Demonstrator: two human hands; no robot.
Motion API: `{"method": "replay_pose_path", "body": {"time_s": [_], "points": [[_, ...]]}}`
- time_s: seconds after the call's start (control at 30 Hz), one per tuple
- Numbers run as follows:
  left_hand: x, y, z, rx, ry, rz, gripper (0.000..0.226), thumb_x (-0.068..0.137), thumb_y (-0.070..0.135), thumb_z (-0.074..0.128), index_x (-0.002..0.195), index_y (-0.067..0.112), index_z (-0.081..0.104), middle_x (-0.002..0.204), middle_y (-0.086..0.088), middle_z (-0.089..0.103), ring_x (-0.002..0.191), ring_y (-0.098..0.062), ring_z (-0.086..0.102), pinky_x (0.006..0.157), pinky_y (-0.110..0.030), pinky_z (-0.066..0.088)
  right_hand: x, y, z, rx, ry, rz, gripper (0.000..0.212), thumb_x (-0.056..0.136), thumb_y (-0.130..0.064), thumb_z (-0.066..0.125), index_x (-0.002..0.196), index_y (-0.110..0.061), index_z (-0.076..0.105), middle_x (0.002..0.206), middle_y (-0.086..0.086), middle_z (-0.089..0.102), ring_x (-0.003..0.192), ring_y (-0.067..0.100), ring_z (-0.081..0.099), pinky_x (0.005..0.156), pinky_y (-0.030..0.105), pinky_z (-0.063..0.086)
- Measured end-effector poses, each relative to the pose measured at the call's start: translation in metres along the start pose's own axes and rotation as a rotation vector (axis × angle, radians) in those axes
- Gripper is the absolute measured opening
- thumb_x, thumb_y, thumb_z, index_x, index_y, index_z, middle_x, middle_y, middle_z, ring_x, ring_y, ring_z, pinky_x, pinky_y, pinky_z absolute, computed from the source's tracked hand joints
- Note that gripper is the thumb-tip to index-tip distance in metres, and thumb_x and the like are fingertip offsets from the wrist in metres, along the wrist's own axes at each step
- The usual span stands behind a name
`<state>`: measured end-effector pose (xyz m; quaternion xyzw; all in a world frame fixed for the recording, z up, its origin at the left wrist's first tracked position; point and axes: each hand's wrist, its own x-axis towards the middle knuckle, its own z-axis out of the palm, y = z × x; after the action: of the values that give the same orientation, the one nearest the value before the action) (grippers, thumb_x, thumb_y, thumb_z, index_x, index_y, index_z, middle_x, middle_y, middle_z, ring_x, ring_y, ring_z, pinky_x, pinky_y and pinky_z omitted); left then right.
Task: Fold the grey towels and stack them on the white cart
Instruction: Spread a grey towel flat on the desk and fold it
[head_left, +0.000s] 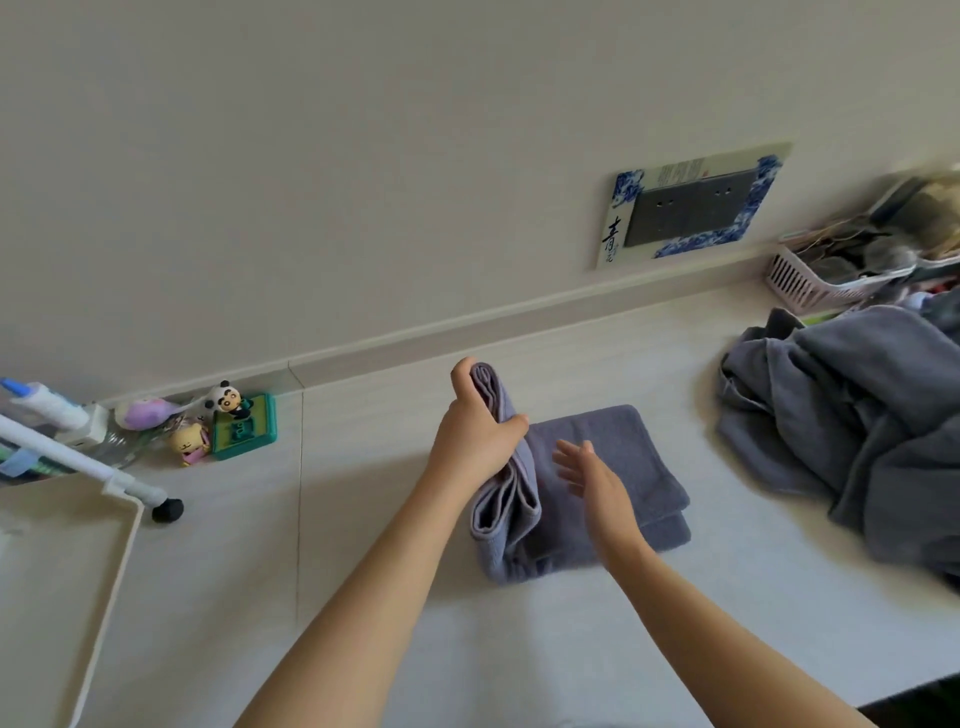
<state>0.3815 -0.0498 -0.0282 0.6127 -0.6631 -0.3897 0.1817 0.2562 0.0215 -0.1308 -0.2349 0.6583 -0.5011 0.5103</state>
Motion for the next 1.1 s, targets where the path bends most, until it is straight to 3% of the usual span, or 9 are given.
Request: {"method": "replay_pose_path", "body": {"time_s": [0.17,0.3,0.43,0.57,0.63,0.77,0.9,1.0,1.1], "points": [[0.001,0.025,0.032,0.024,-0.027,0.04,0.074,0.086,0.024,0.063,0.142,0.021,0.013,0.121,-0.015,0.055,0.103,-0.034,0.057,0.075,-0.028,0.039,0.017,0.001,-0.065,-0.125,0.286,0.174,0.048,0.096,-0.047,0.035,0.127,-0.017,0.056,0.133,0.002,0.051,0.129,0.023,0.041,0.112,0.039,0.027],[0.007,0.046,0.07,0.052,-0.015,0.084,0.071,0.086,0.024,0.061,0.14,0.018,0.016,0.12,-0.014,0.058,0.103,-0.034,0.058,0.079,-0.03,0.042,0.022,0.002,-0.089,-0.098,0.136,0.11,0.04,0.096,-0.056,0.034,0.1,-0.025,0.059,0.104,-0.007,0.059,0.103,0.011,0.05,0.099,0.03,0.036],[0.012,0.062,0.113,-0.009,-0.06,0.101,0.075,0.089,0.02,0.06,0.144,0.02,0.009,0.126,-0.016,0.053,0.102,-0.03,0.059,0.072,-0.023,0.037,0.028,-0.003,-0.109,0.197,-0.017,0.199,0.061,0.099,-0.051,0.022,0.129,-0.004,0.046,0.125,0.014,0.058,0.118,0.025,0.054,0.104,0.037,0.039],[0.016,0.072,0.155,-0.002,-0.08,0.054,0.075,0.091,0.02,0.056,0.147,0.021,0.007,0.133,-0.019,0.043,0.11,-0.033,0.056,0.082,-0.033,0.044,0.025,-0.013,-0.133,0.274,-0.101,0.245,0.065,0.099,-0.05,0.014,0.12,-0.002,0.053,0.108,0.013,0.065,0.097,0.019,0.063,0.078,0.025,0.049],[0.019,0.067,0.171,0.04,-0.085,0.026,0.075,0.091,0.02,0.057,0.148,0.02,0.007,0.136,-0.02,0.04,0.113,-0.034,0.055,0.086,-0.036,0.045,0.028,-0.012,-0.141,0.271,-0.112,0.244,0.066,0.097,-0.056,0.016,0.119,-0.008,0.056,0.112,0.013,0.066,0.101,0.02,0.064,0.085,0.029,0.05],[0.025,0.052,0.194,-0.023,-0.161,-0.026,0.076,0.091,0.03,0.056,0.148,0.019,0.007,0.143,-0.017,0.036,0.121,-0.031,0.05,0.095,-0.032,0.043,0.034,-0.014,-0.152,0.132,-0.121,0.229,0.06,0.095,-0.058,0.027,0.113,-0.015,0.065,0.111,0.01,0.068,0.107,0.021,0.062,0.097,0.035,0.045],[0.034,0.046,0.186,-0.23,-0.246,-0.101,0.054,0.096,0.027,0.04,0.147,0.017,0.023,0.112,-0.007,0.061,0.095,-0.025,0.065,0.081,-0.036,0.054,0.034,-0.02,-0.15,-0.308,-0.084,0.056,0.035,0.093,-0.05,0.047,0.086,-0.019,0.063,0.085,-0.003,0.065,0.083,0.012,0.06,0.072,0.024,0.044],[0.025,0.03,0.162,0.011,0.082,0.161,0.037,0.093,0.011,0.038,0.125,0.009,0.056,0.107,-0.004,0.061,0.103,-0.026,0.06,0.09,-0.034,0.046,0.037,-0.015,-0.146,-0.715,-0.093,-0.024,0.03,0.089,-0.043,0.057,0.072,-0.025,0.039,0.069,-0.007,0.047,0.066,0.013,0.045,0.053,0.024,0.03],[0.021,-0.006,0.158,0.489,0.336,0.354,0.051,0.08,0.024,0.034,0.118,0.005,0.063,0.122,-0.015,0.062,0.115,-0.035,0.056,0.095,-0.048,0.044,0.042,-0.009,-0.143,-0.831,-0.081,-0.043,0.024,0.093,-0.031,0.051,0.081,-0.016,0.037,0.075,-0.002,0.047,0.074,0.022,0.045,0.058,0.032,0.029]]}}
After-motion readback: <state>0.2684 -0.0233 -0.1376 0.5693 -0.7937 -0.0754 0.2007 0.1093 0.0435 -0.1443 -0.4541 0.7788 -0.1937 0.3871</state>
